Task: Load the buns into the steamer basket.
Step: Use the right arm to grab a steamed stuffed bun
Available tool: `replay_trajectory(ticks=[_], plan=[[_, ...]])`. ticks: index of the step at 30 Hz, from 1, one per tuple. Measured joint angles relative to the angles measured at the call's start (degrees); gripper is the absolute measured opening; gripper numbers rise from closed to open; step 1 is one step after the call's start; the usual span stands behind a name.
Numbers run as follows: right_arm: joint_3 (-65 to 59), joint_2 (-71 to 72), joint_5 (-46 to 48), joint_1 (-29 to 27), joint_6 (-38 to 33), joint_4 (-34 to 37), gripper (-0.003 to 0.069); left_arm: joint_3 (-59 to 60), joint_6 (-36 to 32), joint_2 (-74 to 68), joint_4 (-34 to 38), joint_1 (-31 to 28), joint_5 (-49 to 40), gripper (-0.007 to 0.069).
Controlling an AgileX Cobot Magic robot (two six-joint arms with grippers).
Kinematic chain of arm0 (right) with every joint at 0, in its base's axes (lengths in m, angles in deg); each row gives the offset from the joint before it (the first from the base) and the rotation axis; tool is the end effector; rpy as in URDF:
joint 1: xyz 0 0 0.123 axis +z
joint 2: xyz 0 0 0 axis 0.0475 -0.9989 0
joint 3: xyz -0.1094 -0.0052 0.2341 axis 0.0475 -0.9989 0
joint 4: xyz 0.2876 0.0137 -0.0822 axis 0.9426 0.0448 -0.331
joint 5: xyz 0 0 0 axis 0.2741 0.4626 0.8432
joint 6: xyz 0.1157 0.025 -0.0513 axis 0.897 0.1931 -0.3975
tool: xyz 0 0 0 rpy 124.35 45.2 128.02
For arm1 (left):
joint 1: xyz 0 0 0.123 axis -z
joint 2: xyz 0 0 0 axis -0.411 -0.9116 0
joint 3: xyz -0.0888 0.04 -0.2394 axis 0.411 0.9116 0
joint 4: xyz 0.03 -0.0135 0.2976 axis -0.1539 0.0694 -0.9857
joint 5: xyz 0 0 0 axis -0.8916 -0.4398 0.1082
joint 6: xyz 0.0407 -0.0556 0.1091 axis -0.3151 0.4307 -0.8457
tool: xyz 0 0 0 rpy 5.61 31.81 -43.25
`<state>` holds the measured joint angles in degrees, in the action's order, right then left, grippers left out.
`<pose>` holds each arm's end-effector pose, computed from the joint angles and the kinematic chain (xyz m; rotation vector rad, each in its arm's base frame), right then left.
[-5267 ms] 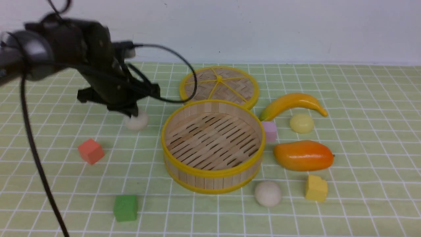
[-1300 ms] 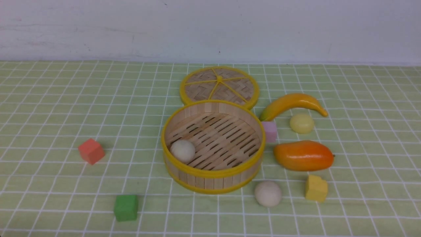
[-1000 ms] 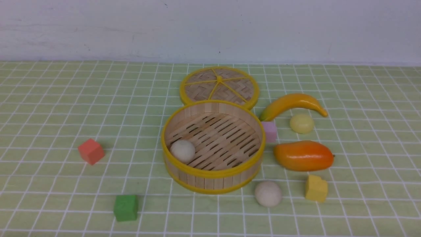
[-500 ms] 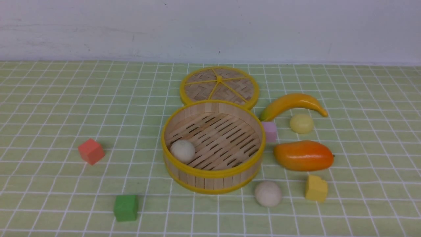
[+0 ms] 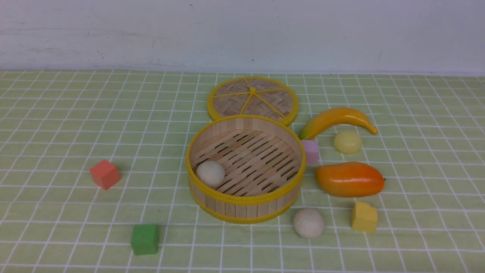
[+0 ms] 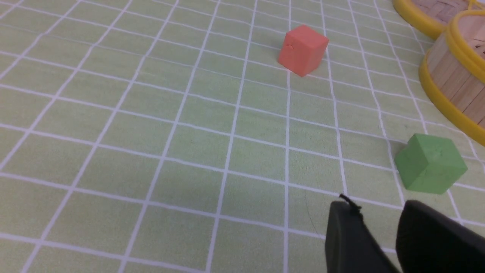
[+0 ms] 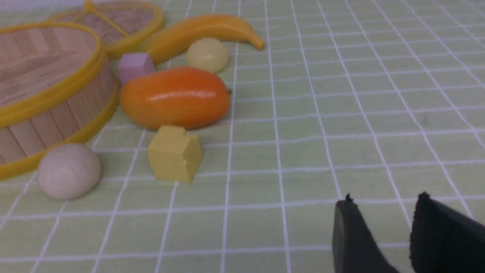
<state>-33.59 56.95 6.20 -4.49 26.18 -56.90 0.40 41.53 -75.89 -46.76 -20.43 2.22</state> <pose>0.1672 -0.0012 0.1712 0.0819 1.7746 0.0671 0.1637 -0.0052 0.1581 -0.2057 1.8749 -0.1769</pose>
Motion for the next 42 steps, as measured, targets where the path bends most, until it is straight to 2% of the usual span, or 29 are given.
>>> replay_trajectory(ticks=[6, 15, 21, 27, 28, 32, 36, 39, 42], plan=[[0.0, 0.0, -13.67, 0.0, 0.0, 0.54, 0.0241, 0.0, 0.0, 0.0, 0.0, 0.0, 0.0, 0.0202], [0.0, 0.0, -29.19, 0.0, 1.24, 1.22, 0.0241, 0.0, 0.0, 0.0, 0.0, 0.0, -0.05, 0.0216], [4.47, -0.22, -31.63, 0.0, 3.97, 5.75, 0.0241, 0.0, 0.0, 0.0, 0.0, 0.0, -0.05, 0.0218], [18.76, -9.07, -26.1, 0.0, 4.44, 7.83, 0.0241, 0.0, 0.0, 0.0, 0.0, 0.0, -0.05, 0.0218], [23.99, -13.32, -21.86, 0.0, 4.48, 7.83, 0.0241, 0.0, 0.0, 0.0, 0.0, 0.0, -0.05, 0.0219], [32.37, -22.22, -9.88, 0.0, 4.48, 7.83, 0.0241, 0.0, 0.0, 0.0, 0.0, 0.0, -0.05, 0.0224], [35.44, -31.74, -0.5, 0.0, 3.01, 7.54, 0.0241, 0.0, 0.0, 0.0, 0.0, 0.0, -0.05, 0.0229], [35.44, -36.26, 0.88, 0.0, 1.24, 7.32, 0.0241, 0.0, 0.0, 0.0, 0.0, 0.0, -0.05, 0.0233], [35.44, -43.77, 1.04, 0.0, -0.01, 10.01, 0.0241, 0.0, 0.0, 0.0, 0.0, 0.0, -0.05, 0.0236]])
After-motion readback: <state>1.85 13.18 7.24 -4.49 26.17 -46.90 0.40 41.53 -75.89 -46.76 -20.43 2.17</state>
